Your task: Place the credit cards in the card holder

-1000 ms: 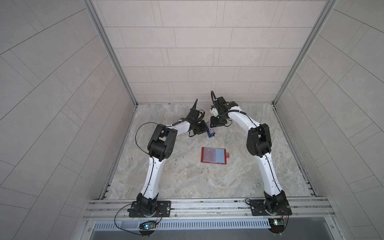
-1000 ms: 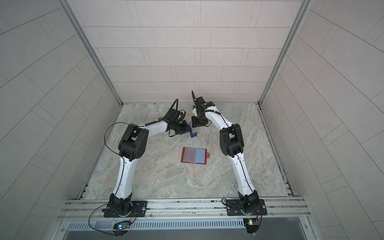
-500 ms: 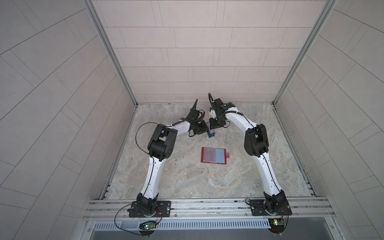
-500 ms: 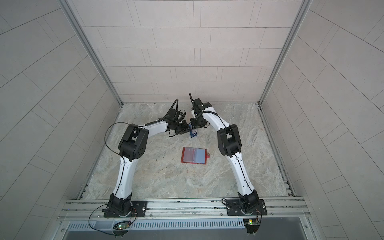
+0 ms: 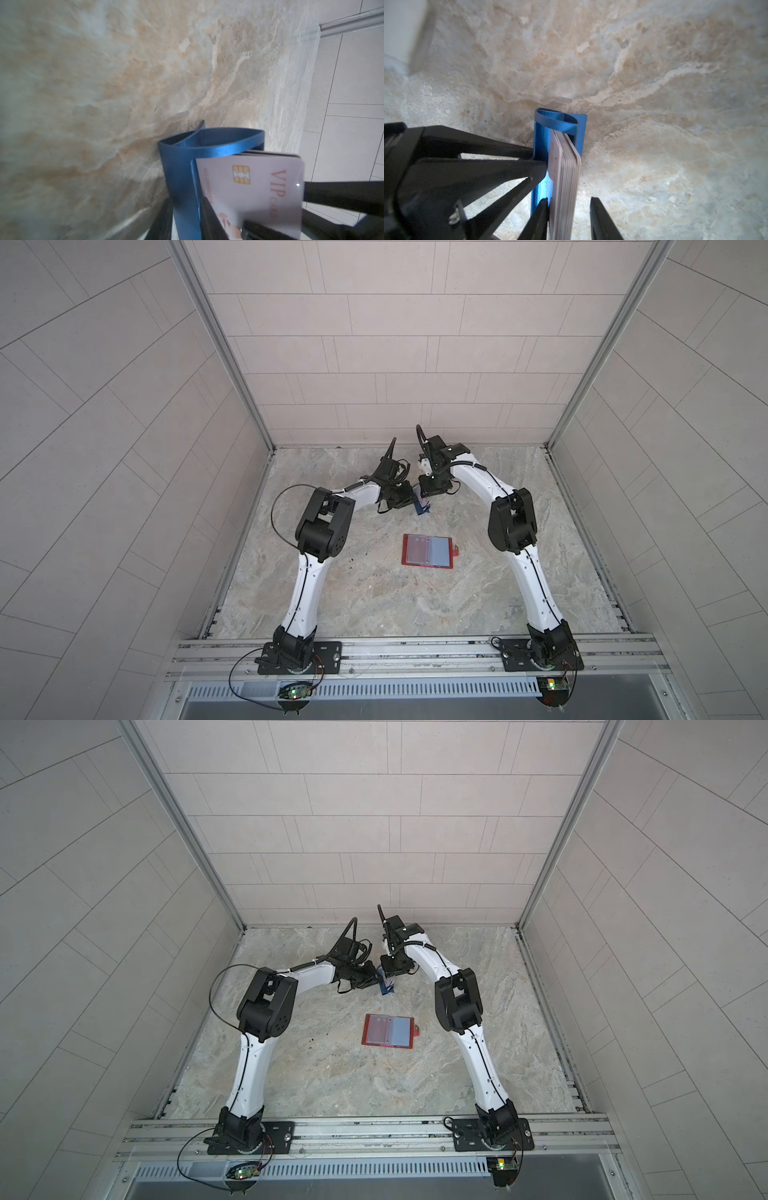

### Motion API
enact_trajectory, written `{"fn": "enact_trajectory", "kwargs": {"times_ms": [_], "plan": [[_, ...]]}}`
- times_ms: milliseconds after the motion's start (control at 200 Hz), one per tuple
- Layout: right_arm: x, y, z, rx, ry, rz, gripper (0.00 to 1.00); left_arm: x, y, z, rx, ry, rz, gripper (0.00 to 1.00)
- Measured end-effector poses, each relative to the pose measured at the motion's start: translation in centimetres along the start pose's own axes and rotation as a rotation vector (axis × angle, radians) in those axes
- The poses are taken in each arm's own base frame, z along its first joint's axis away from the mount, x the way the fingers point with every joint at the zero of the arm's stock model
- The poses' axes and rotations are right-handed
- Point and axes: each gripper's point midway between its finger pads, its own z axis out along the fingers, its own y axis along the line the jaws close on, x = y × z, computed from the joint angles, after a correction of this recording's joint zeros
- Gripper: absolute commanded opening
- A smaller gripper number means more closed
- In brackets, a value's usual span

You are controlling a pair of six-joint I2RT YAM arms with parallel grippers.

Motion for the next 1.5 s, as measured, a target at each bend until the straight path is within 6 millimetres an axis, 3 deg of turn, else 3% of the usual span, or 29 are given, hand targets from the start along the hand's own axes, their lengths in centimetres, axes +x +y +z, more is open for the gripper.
{"fn": "enact_trajectory", "kwargs": {"times_ms": [731, 1321, 1496], "plan": [[0.4, 0.0, -0.9, 0.039, 0.006, -0.029, 0.34, 0.0, 0.0, 0.0, 0.000, 0.000, 0.002, 0.27], [0.3, 0.3, -1.8, 0.041, -0.001, -0.043, 0.21, 0.0, 0.0, 0.0, 0.000, 0.001, 0.003, 0.27], [0.3, 0.3, -2.5, 0.043, -0.008, -0.044, 0.21, 0.0, 0.0, 0.0, 0.000, 0.001, 0.005, 0.27]]}}
